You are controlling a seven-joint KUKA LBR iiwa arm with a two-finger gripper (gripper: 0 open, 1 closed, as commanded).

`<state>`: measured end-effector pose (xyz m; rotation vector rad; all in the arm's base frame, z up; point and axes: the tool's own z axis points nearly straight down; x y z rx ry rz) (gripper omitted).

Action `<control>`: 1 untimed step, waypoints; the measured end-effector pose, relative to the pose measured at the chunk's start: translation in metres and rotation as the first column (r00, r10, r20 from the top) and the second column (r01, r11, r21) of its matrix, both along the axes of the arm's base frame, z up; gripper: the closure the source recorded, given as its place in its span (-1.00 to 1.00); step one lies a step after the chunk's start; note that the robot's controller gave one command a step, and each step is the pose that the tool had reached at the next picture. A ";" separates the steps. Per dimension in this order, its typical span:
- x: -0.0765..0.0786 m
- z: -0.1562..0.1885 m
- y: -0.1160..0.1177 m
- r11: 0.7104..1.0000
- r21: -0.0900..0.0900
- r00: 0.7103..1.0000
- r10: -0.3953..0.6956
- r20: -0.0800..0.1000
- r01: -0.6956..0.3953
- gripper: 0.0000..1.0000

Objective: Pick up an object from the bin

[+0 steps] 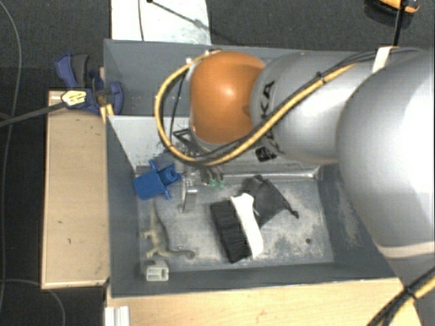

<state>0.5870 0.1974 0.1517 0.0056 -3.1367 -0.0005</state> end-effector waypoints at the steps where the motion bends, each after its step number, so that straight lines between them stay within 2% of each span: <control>1: 0.002 0.005 -0.001 1.000 0.001 1.000 -0.005 0.008 0.005 -1.00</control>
Offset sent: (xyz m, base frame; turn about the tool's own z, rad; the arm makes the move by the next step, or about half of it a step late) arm -0.0008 0.0428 -0.0817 0.2953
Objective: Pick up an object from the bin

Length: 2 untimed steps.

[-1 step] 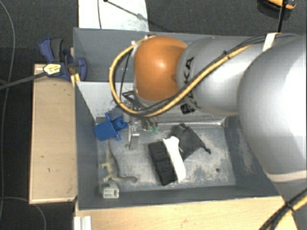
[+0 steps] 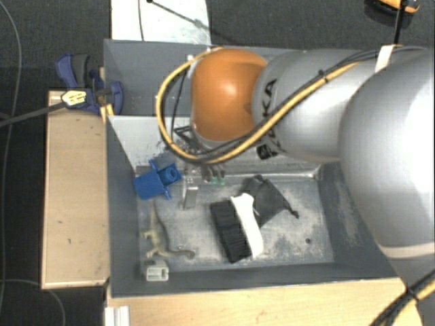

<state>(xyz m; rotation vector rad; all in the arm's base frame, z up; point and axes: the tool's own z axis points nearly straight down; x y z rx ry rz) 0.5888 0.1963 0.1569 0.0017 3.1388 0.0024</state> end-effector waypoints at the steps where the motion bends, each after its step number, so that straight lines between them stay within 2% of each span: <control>1: 0.002 -0.053 0.028 0.981 0.003 0.981 -0.195 0.003 0.195 -1.00; 2: 0.001 -0.065 0.051 0.999 0.000 0.999 -0.051 0.001 0.051 -1.00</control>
Offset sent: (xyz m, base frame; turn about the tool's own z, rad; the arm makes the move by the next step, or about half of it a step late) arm 0.0008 0.0580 -0.0569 -0.0031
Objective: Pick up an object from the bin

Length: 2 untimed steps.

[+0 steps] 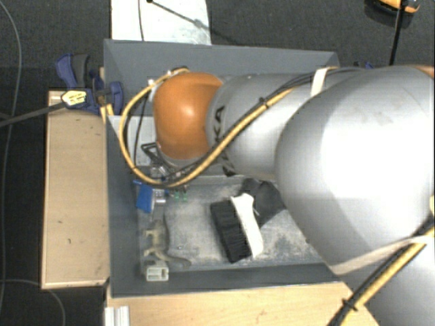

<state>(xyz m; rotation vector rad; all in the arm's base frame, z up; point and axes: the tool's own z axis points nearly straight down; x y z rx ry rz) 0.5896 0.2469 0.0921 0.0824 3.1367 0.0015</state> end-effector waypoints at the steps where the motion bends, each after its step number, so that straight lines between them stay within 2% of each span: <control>1: 0.001 0.011 0.003 0.976 0.006 0.976 -0.218 0.005 0.218 -1.00; 2: 0.000 0.001 0.005 0.965 0.002 0.965 -0.261 0.001 0.261 -1.00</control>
Offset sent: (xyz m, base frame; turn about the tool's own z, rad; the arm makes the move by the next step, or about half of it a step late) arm 0.0012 0.0070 -0.0221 -0.6016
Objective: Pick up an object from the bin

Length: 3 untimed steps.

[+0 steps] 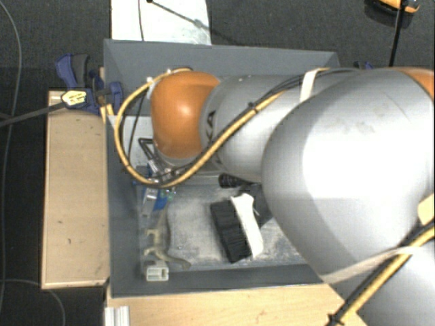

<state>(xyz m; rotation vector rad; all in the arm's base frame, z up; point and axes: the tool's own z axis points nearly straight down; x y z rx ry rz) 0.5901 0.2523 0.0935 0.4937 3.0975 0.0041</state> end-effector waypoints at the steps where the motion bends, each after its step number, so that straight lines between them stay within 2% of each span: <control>1: -0.011 -0.010 0.003 0.965 0.022 0.965 -0.261 0.024 0.261 1.00; 3: -0.012 -0.011 0.004 0.959 0.027 0.959 -0.282 0.029 0.281 1.00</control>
Offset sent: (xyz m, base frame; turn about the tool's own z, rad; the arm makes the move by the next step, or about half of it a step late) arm 0.0000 0.0000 0.0000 0.0000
